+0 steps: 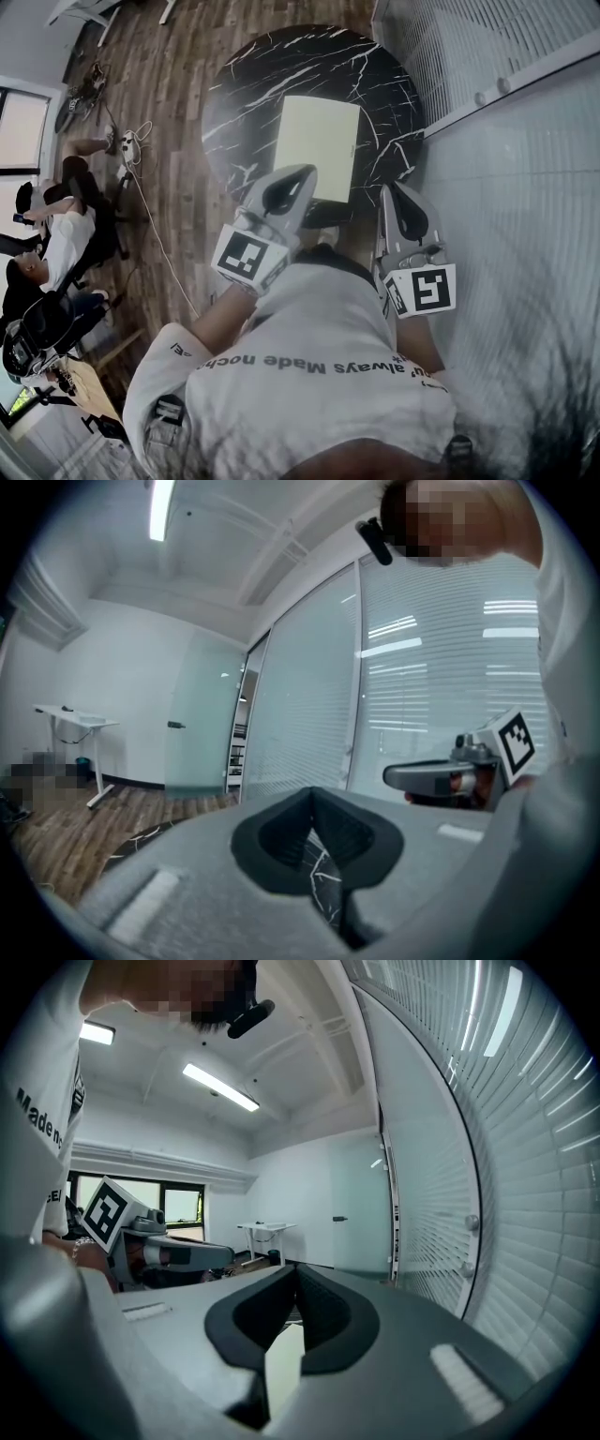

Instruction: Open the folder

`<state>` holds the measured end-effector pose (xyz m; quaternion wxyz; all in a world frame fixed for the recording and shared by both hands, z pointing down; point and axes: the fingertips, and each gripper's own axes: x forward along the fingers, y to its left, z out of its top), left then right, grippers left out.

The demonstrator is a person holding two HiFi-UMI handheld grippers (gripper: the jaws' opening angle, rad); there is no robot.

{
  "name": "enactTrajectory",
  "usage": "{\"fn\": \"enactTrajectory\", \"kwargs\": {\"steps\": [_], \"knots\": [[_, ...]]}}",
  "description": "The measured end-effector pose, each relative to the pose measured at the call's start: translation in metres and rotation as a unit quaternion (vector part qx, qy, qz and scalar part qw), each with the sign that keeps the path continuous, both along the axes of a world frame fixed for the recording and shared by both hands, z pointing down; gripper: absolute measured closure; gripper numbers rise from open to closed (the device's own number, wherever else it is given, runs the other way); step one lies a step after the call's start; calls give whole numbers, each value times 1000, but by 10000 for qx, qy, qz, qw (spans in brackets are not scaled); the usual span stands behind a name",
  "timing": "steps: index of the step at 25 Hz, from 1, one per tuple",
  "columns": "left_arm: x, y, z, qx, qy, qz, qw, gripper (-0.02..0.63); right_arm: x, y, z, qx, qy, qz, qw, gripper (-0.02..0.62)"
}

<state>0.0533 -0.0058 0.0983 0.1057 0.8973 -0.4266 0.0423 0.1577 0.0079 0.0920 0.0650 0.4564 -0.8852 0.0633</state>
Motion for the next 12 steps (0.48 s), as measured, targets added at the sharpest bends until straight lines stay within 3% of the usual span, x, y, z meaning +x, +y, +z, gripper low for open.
{"fn": "enactTrajectory", "kwargs": {"steps": [5,12], "knots": [[-3,-17,1,-4,47,-39,10000,603,-6,-18,2,-37,22,-85,10000,593],[-38,-48,-5,32,91,-122,9999,603,-38,-48,-2,-46,72,-114,9999,592]]}}
